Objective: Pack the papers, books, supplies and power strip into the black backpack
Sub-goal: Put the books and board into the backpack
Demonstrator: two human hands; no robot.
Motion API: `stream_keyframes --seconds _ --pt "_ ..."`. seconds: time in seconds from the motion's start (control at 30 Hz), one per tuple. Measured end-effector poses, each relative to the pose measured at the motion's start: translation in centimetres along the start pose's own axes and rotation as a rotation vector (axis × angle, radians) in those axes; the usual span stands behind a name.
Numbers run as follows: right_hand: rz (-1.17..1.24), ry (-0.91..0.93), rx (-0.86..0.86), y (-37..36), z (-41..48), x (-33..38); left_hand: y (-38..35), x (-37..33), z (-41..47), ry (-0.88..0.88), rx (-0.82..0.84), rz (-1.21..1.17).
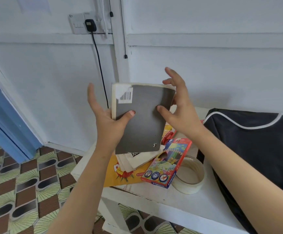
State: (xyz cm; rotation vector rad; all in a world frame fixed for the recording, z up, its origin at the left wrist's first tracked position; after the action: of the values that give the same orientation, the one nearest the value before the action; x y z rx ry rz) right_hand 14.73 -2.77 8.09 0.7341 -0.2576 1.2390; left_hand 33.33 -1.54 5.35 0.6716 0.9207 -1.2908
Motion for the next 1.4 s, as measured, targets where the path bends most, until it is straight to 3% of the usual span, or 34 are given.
stream_keyframes --seconds 0.13,0.23,0.5,0.6,0.73,0.83,0.97,1.03,1.1,1.3,1.4 --pt "0.013 -0.060 0.118 2.9 1.1 1.6 -1.1 -3.4 1.2 -0.093 0.113 0.061" --pt "0.127 -0.189 0.234 5.5 1.0 2.9 -2.2 -4.4 2.2 -0.063 0.266 0.199" --pt "0.220 -0.442 0.488 11.3 -2.2 6.4 -9.0 -6.9 2.4 -0.004 0.906 0.096" --pt "0.200 -0.559 0.464 13.3 -5.0 6.5 -12.7 -7.4 1.3 -0.011 1.044 0.094" --pt "0.168 -0.661 0.185 16.3 -9.9 6.7 -17.9 -7.5 -1.0 -0.076 1.182 0.113" --pt "0.141 -0.733 -0.068 18.7 -14.5 6.8 -21.5 -6.6 -3.3 -0.192 1.126 0.229" --pt "0.224 -0.836 -0.626 22.0 -21.4 7.1 -24.2 -6.3 -8.1 -0.368 0.887 0.189" --pt "0.265 -0.866 -0.899 23.1 -24.8 7.7 -25.0 -5.9 -11.0 -0.460 0.910 0.133" --pt "0.257 -0.889 -1.105 23.8 -27.8 8.4 -25.5 -5.3 -14.0 -0.546 1.049 0.097" --pt "0.288 -0.880 -1.494 23.3 -33.6 10.5 -26.2 -2.7 -21.6 -0.963 1.325 0.194" --pt "0.309 -0.871 -1.556 23.0 -35.0 11.4 -27.0 -1.6 -22.2 -1.136 1.267 0.266"
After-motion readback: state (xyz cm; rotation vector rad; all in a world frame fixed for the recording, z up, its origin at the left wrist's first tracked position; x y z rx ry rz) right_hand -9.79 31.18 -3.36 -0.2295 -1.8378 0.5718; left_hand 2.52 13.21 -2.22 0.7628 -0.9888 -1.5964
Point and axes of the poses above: each hand's wrist, its own z-axis towards the middle knuckle, its own y-axis out of the back of the hand, x = y × z, the point moved 3 cm from there along z, towards the middle knuckle, and after that the axes turned 5 degrees about z, right-handed, at the moved point
